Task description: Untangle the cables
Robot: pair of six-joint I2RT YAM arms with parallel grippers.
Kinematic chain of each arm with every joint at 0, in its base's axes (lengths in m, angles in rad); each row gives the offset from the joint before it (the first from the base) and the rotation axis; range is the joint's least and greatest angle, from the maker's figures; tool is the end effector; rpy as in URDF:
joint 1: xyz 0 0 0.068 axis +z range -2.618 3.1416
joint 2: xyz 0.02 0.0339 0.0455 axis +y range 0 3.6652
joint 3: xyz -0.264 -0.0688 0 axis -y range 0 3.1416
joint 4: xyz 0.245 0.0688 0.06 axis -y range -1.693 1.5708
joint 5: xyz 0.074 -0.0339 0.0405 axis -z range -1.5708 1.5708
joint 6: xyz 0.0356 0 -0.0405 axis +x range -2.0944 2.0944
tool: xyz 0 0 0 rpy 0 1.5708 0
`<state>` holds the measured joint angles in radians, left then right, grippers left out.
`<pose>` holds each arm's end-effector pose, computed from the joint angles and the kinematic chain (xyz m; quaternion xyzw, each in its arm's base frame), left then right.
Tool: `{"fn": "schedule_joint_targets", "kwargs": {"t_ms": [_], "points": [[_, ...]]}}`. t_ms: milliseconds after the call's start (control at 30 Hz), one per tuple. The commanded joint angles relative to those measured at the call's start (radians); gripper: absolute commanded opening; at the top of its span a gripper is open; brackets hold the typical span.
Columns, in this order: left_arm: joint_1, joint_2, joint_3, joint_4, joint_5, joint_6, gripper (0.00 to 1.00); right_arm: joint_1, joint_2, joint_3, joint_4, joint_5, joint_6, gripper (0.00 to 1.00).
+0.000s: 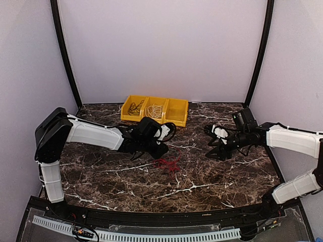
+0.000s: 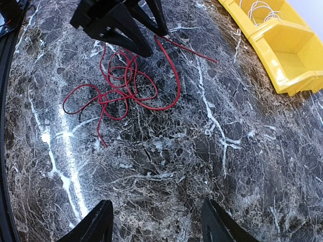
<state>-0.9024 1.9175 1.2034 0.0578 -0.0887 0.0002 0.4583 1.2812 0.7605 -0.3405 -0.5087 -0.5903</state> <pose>0.2633 -0.3283 0.1799 0.3733 0.8152 -0.1565 0.4143 0.2214 0.1286 0.2169 -0.5300 0.7419 0.2133 0.3511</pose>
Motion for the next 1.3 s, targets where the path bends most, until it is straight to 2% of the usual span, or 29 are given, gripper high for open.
{"fn": "schedule_joint_targets", "kwargs": {"t_ms": [0, 67, 133, 167, 233, 300, 400, 500, 767, 1000, 1167, 1267], "points": [[-0.007, 0.048, 0.093, -0.015, -0.081, 0.075, 0.42, 0.006, -0.009, -0.006, 0.015, -0.003, 0.004, 0.62], [-0.007, 0.071, 0.118, -0.017, -0.12, 0.082, 0.37, 0.006, -0.008, -0.006, 0.017, -0.001, 0.003, 0.62], [-0.006, 0.086, 0.133, -0.01, -0.143, 0.093, 0.27, 0.006, -0.009, -0.007, 0.017, -0.003, 0.004, 0.62], [-0.007, 0.092, 0.138, -0.007, -0.154, 0.096, 0.17, 0.006, -0.007, -0.006, 0.019, -0.008, 0.005, 0.62], [-0.007, 0.089, 0.15, -0.014, -0.155, 0.095, 0.04, 0.006, -0.004, 0.006, 0.022, -0.025, 0.019, 0.61], [-0.007, 0.069, 0.157, -0.023, -0.132, 0.079, 0.0, 0.009, 0.002, 0.03, 0.042, -0.061, 0.052, 0.61], [-0.007, 0.019, 0.131, -0.011, -0.088, 0.019, 0.0, 0.032, 0.038, 0.078, 0.114, -0.05, 0.139, 0.65], [-0.007, -0.062, 0.091, 0.024, -0.037, -0.073, 0.0, 0.062, 0.146, 0.158, 0.128, -0.069, 0.187, 0.67], [-0.007, -0.297, -0.128, 0.186, 0.038, -0.343, 0.0, 0.099, 0.39, 0.351, 0.189, -0.089, 0.326, 0.71], [-0.007, -0.419, -0.17, 0.203, 0.104, -0.41, 0.0, 0.148, 0.497, 0.472, 0.23, -0.257, 0.38, 0.75], [-0.008, -0.483, -0.173, 0.212, 0.133, -0.447, 0.0, 0.186, 0.546, 0.514, 0.268, -0.381, 0.438, 0.72], [-0.008, -0.519, -0.179, 0.228, 0.134, -0.467, 0.0, 0.202, 0.555, 0.51, 0.264, -0.357, 0.446, 0.69]]}}
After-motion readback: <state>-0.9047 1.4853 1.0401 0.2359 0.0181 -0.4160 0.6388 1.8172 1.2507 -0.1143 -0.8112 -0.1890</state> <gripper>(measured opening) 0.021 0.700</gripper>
